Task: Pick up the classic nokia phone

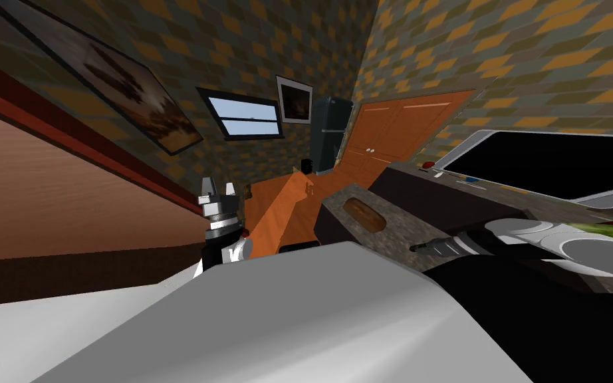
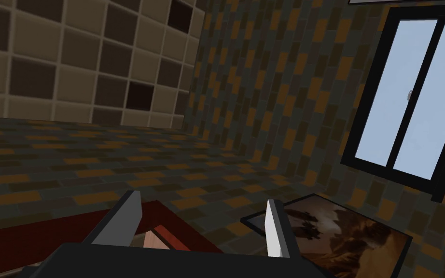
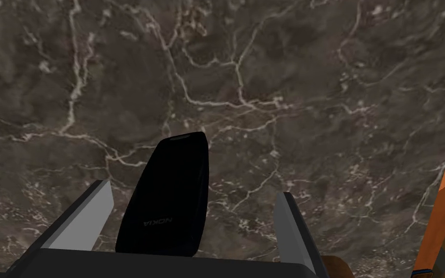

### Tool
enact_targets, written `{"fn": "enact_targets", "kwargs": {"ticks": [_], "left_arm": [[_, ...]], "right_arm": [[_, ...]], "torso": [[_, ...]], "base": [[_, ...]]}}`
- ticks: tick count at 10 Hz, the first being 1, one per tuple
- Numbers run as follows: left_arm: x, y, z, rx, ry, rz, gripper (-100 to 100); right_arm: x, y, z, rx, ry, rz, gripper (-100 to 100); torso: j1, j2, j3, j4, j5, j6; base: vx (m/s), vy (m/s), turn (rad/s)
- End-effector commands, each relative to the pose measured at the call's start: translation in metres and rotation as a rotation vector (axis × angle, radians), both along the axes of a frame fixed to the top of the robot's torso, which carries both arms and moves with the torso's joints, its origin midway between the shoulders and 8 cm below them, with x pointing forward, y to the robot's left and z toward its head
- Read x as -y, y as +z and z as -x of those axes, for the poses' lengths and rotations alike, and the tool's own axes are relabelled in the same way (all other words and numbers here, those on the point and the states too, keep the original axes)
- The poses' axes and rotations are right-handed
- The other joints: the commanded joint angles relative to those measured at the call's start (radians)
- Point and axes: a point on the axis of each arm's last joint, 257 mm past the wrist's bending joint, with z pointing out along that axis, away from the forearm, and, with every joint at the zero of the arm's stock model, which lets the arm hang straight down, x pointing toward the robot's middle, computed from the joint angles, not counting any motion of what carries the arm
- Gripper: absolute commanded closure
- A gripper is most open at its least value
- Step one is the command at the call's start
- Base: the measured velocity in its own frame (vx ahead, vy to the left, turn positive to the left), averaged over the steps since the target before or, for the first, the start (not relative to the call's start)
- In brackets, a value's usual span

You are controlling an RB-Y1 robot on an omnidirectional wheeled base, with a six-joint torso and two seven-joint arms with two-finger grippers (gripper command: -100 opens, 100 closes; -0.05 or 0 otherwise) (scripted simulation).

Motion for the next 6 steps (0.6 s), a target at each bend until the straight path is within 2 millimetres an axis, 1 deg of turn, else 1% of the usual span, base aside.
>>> {"fn": "enact_targets", "kwargs": {"ticks": [1, 4, 5, 6], "left_arm": [[0.000, 0.000, 0.000, 0.000, 0.000, 0.000, 0], [0.000, 0.000, 0.000, 0.000, 0.000, 0.000, 0], [0.000, 0.000, 0.000, 0.000, 0.000, 0.000, 0], [0.000, 0.000, 0.000, 0.000, 0.000, 0.000, 0]], "right_arm": [[0.003, -0.005, 0.003, 0.000, -0.032, -0.005, -100], [0.008, -0.014, 0.014, -0.005, -0.099, -0.008, -100], [0.008, -0.013, 0.012, -0.002, -0.084, -0.004, -100], [0.008, -0.013, 0.012, -0.004, -0.087, -0.006, 100]], "torso": [[0.000, 0.000, 0.000, 0.000, 0.000, 0.000], [0.000, 0.000, 0.000, 0.000, 0.000, 0.000], [-0.001, 0.001, 0.000, 0.000, 0.000, 0.000], [-0.001, -0.002, -0.001, 0.000, 0.000, 0.001]], "base": [[-0.110, 0.027, 0.205], [-0.116, 0.011, 0.196], [-0.050, -0.002, 0.031], [-0.009, -0.003, -0.009]]}}
